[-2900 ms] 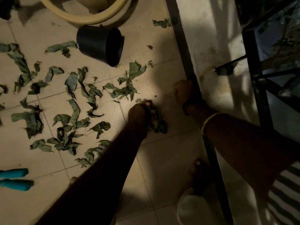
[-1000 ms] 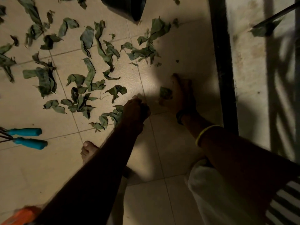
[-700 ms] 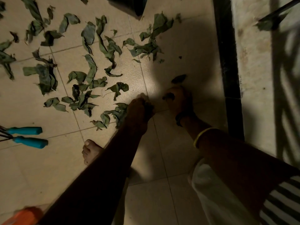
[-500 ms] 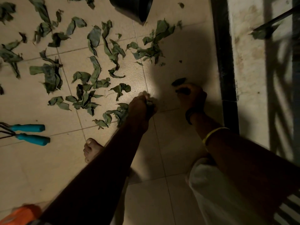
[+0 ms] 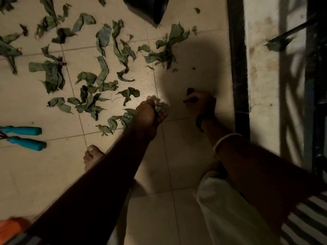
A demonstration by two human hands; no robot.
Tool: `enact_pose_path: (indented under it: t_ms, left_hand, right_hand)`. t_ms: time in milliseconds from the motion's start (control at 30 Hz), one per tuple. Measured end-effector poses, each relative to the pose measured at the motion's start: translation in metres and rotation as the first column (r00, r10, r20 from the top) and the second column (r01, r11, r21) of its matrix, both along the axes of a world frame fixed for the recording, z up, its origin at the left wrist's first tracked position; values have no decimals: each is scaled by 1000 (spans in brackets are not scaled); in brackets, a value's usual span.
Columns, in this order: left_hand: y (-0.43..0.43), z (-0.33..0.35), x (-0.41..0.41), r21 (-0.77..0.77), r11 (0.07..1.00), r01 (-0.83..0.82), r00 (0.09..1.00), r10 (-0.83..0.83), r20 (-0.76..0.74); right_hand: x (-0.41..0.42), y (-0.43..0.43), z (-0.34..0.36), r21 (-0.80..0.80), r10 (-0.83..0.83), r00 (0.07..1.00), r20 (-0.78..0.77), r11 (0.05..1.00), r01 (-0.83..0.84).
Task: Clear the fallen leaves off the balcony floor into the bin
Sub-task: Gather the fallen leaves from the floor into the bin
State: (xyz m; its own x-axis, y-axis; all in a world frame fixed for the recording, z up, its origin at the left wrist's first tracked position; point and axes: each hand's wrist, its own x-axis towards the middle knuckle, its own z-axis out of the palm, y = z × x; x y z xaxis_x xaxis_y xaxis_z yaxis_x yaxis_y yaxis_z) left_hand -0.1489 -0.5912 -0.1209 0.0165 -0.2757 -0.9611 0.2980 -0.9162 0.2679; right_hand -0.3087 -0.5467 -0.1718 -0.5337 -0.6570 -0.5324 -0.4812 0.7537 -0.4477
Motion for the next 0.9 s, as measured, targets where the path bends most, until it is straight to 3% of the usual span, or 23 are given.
enact_pose_path:
  t_ms: [100,200,500,567,733,900]
  left_hand:
    - [-2,31,4,8,1000,-29,1000,29,11]
    - [-9,83,7,19,996,-90,996,90,2]
    - [-36,295,50,-153,964,-215,974,200,-110]
    - [-37,345,67,-212,941,-262,963,240,-127]
    - [-18,480,112,-334,838,-431,902,391,-182]
    - [25,581,162,-377,696,-611,787,584,-197]
  right_hand:
    - [19,8,55,-34,-207,966,156,976,215]
    - [45,6,131,-104,-313,908,279,930,353]
    - [127,-40,366,-193,-339,736,586,823,534]
    - [143,-47,413,-173,-311,703,639,833,525]
    - [183,-49,531,-297,-26,776,631,916,272]
    - [230,-22,628,-289,112,645,756,941,174]
